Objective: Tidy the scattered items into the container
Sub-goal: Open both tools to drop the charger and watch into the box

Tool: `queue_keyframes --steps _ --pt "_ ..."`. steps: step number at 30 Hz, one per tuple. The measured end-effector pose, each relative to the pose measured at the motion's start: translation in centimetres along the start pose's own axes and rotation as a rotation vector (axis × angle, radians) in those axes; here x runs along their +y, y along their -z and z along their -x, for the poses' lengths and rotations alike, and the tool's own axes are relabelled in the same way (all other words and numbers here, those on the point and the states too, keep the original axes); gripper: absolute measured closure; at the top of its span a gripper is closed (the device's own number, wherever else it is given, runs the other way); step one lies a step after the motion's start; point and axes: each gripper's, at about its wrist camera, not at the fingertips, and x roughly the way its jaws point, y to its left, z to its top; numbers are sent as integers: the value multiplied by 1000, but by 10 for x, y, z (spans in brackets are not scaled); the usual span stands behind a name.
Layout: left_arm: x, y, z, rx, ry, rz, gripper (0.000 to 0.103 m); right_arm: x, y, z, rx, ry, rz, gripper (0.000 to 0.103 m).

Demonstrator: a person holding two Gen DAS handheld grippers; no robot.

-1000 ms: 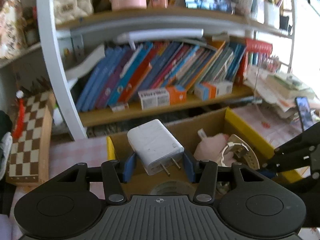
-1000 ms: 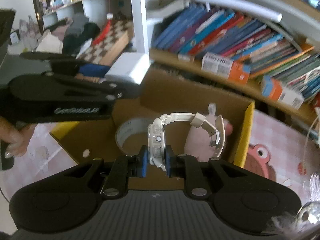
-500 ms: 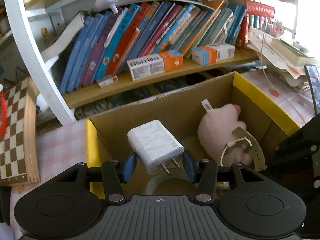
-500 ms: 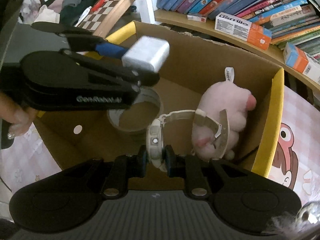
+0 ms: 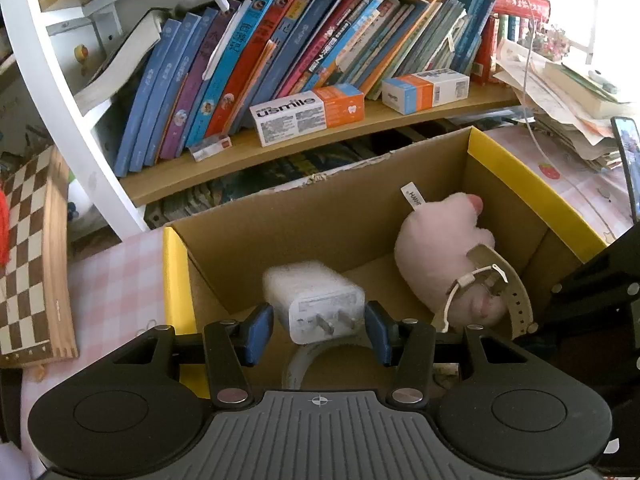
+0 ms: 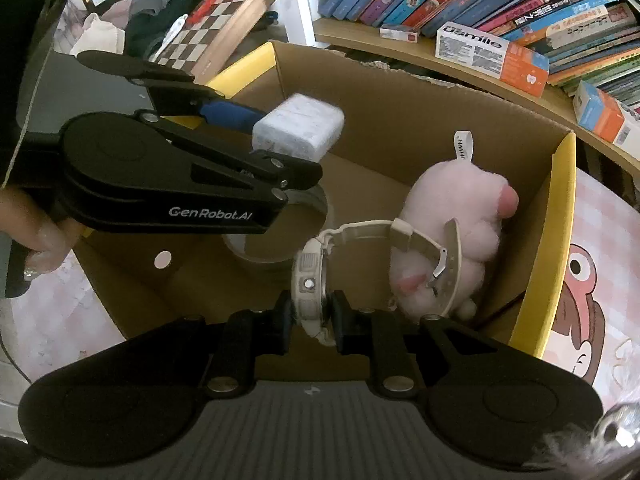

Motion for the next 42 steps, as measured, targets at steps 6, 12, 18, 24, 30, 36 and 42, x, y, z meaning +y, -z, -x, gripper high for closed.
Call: queue_keyframes --steps 6,12,18,24,30,36,42 --pt "-8 1 4 -19 -21 -41 35 -2 -1 6 -49 2 -20 54" --pt "-11 2 11 -68 -45 -49 34 1 1 13 -76 11 -22 46" --pt "-11 0 45 -218 -26 -15 32 5 1 43 -180 45 -35 39" --pt "-17 -3 92 -339 -39 -27 29 14 4 78 -286 93 -41 36" --pt "-16 10 150 -454 -34 -30 23 29 16 118 -384 116 -62 33" --pt "-12 37 194 -505 -40 -8 21 52 35 156 -470 126 -101 29" --pt "-9 71 225 -519 -45 23 21 78 60 178 -505 155 -118 28"
